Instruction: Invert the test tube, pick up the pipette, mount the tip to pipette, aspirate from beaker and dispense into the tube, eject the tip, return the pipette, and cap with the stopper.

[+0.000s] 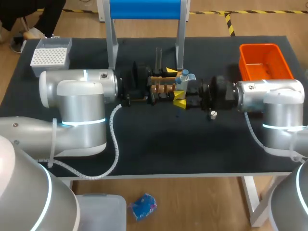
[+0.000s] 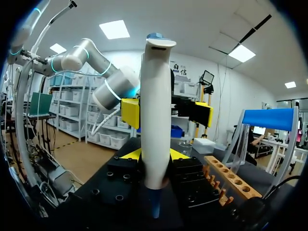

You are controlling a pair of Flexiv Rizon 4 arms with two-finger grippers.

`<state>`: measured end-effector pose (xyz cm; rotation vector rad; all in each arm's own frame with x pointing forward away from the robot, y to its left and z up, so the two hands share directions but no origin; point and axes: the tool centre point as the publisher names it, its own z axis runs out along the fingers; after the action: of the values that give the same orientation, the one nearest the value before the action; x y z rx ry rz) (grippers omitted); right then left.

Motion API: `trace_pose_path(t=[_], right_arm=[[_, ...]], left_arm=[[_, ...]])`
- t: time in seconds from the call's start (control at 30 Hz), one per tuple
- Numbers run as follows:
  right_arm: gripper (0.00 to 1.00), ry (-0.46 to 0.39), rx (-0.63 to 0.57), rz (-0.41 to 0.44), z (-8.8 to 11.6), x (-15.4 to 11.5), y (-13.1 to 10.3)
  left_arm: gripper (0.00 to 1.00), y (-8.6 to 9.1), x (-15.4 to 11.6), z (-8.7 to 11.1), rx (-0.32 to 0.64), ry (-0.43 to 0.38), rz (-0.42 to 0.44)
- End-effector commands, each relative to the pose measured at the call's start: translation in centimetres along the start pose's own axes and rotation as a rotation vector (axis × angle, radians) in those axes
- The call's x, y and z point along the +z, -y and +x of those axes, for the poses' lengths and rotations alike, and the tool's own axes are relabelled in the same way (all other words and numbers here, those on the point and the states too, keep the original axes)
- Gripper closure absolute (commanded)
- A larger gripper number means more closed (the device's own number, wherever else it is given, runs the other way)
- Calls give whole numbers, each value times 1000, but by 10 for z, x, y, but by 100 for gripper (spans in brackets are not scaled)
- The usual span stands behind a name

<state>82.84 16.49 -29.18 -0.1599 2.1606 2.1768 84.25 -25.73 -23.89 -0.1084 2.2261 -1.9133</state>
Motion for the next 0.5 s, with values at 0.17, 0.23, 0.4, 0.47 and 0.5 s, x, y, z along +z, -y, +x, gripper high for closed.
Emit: trace_pose_path(t=[0.17,0.23,0.4,0.47,0.5], right_arm=[[100,-3,-9,0,2,-2,-5],[100,-4,-9,-2,2,-2,-6],[100,-6,-9,-5,1,-2,-6],[100,-6,-10,-6,1,-1,-6],[100,-6,-10,-6,0,-1,-6]], left_arm=[[0,-1,3,1,-2,5,1],[0,-1,3,1,-2,5,1],[0,-1,3,1,-2,5,1],[0,-1,3,1,-2,5,1],[0,-1,3,1,-2,5,1]])
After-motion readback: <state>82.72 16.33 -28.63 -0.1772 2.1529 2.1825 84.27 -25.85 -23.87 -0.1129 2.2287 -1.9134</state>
